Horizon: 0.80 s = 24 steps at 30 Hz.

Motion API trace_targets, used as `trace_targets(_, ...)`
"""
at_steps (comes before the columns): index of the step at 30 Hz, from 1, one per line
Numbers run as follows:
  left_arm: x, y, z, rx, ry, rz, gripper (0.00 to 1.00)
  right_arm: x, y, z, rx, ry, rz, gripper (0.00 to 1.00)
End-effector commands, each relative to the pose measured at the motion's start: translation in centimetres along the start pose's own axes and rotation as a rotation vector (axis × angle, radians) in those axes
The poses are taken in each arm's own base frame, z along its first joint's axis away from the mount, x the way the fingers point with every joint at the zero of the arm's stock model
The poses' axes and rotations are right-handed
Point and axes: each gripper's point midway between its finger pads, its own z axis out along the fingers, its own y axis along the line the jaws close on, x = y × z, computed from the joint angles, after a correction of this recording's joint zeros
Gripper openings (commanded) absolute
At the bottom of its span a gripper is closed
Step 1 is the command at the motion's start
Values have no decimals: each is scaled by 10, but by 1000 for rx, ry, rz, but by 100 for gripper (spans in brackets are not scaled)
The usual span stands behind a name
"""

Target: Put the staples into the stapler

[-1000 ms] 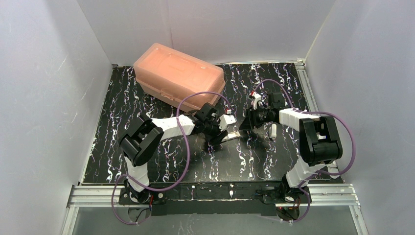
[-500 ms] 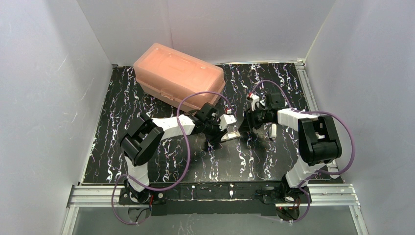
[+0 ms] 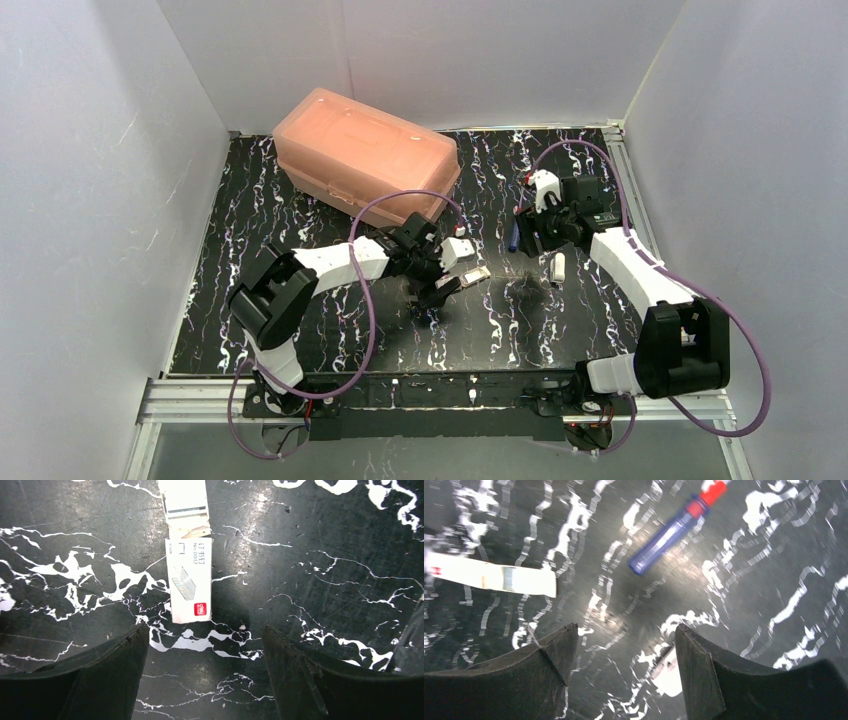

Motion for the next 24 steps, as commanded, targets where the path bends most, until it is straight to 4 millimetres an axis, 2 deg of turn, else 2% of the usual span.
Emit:
trace_targets(1, -21, -6, -30, -16, -58, 18, 82, 29, -34, -9, 195, 152, 32, 79)
trace_targets(6, -26, -6, -38, -26, -60, 32, 85, 46, -47, -4, 256, 219, 61, 80)
trace_targets(11, -21, -7, -38, -19, -49, 21, 87, 57, -57, 1, 290, 264, 95, 80)
trace_targets(17, -16, -8, -33, -14, -37, 3, 89, 72, -57, 8, 258, 304, 129, 77)
trace_targets(24, -14, -11, -29, 3, -32, -21, 90, 81, -55, 15, 206, 323, 171, 59)
